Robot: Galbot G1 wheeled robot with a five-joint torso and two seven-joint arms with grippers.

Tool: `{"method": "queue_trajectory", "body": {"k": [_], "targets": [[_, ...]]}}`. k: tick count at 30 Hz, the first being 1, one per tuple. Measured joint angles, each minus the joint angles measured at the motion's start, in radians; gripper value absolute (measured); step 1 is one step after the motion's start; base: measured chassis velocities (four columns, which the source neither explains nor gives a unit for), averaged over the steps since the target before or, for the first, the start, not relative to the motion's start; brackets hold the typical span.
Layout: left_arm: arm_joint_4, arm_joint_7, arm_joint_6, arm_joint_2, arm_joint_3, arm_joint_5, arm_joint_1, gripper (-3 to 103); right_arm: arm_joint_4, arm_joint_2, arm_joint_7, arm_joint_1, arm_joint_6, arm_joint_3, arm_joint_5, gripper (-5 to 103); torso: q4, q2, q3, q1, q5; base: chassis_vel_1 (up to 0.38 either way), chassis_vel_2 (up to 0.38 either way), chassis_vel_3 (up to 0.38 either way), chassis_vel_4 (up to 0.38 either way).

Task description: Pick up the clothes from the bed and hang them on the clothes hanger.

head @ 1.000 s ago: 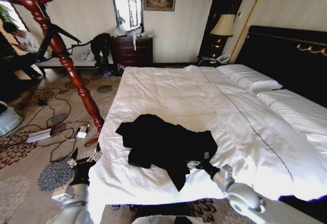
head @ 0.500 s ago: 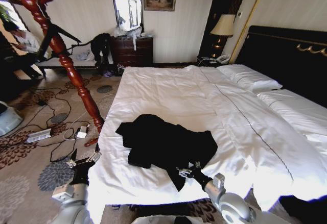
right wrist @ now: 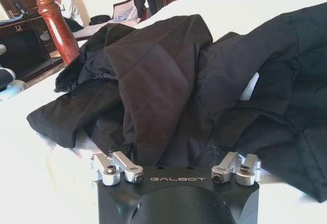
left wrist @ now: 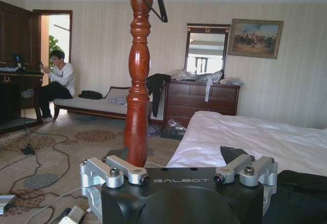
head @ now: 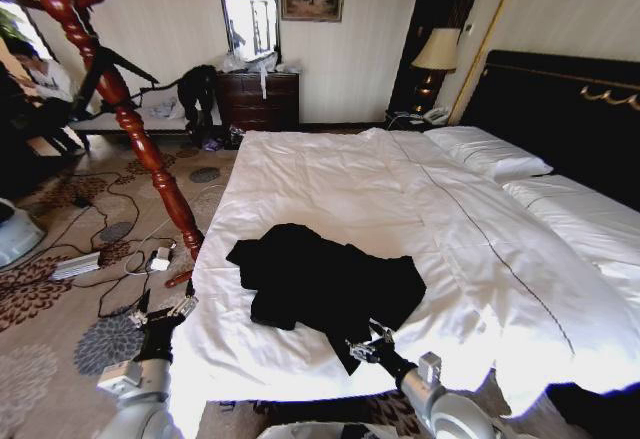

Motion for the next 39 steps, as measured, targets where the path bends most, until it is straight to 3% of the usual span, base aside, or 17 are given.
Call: {"method": "queue_trajectory", "body": {"k": [4,7,9,12,14,16,18,21,28,34,39], "targets": [[-0.003,-0.001,0.000,0.003,0.000,-0.005,0.000,100,-0.006,-0.002,0.000,-0.013,0.000,0.013,-0.011,71,-0.0001,0.000,0.000,0.000,0.0000,0.000,0.000,0.000,0.000],[-0.004,-0.005,0.000,0.008,0.000,-0.006,-0.001,100,-0.006,-0.007,-0.002,-0.033,0.008,0.036,-0.011,54,-0.0001,0.000,0.000,0.000,0.0000,0.000,0.000,0.000,0.000],[-0.004,-0.006,0.000,0.009,-0.001,-0.006,-0.002,100,-0.005,-0.010,-0.007,-0.038,0.012,0.042,-0.010,54,-0.0001,0.000,0.000,0.000,0.0000,0.000,0.000,0.000,0.000],[-0.004,-0.009,0.000,0.014,-0.002,-0.008,-0.004,100,0.001,-0.021,-0.042,-0.056,0.043,0.070,-0.004,37,-0.0001,0.000,0.000,0.000,0.0000,0.000,0.000,0.000,0.000],[-0.004,-0.009,0.000,0.015,-0.002,-0.009,-0.004,100,0.004,-0.022,-0.050,-0.060,0.048,0.076,-0.003,37,0.0000,0.000,0.000,0.000,0.0000,0.000,0.000,0.000,0.000],[-0.005,-0.009,0.000,0.018,-0.002,-0.011,-0.005,100,0.024,-0.031,-0.068,-0.084,0.060,0.110,0.007,21,0.0000,0.000,0.000,0.000,0.0000,0.000,0.000,0.000,0.000],[-0.006,-0.010,0.000,0.019,-0.002,-0.012,-0.005,100,0.036,-0.036,-0.071,-0.097,0.061,0.128,0.014,21,0.0000,0.000,0.000,0.000,-0.0001,0.000,0.000,0.000,0.000],[-0.014,-0.012,0.000,0.020,-0.004,-0.019,-0.004,100,0.060,-0.057,-0.087,-0.129,0.061,0.192,0.018,5,-0.0001,0.000,0.000,0.000,-0.0001,0.000,0.000,0.000,0.000],[-0.035,-0.018,-0.003,0.019,-0.004,-0.022,0.007,100,0.095,-0.090,-0.092,-0.107,0.060,0.302,0.033,0,-0.0004,0.000,0.000,0.000,0.0001,0.000,0.000,0.000,0.000],[-0.061,-0.022,-0.003,0.021,-0.005,-0.024,0.015,100,0.130,-0.176,-0.093,0.130,0.036,0.445,0.180,0,0.0005,0.000,0.000,0.000,0.0000,0.000,0.000,0.000,0.000],[-0.076,-0.024,-0.003,0.020,-0.006,-0.027,0.019,100,0.145,-0.271,-0.094,0.247,0.030,0.518,0.269,0,-0.0003,0.000,0.000,0.000,0.0000,0.000,0.000,0.000,0.000]]}}
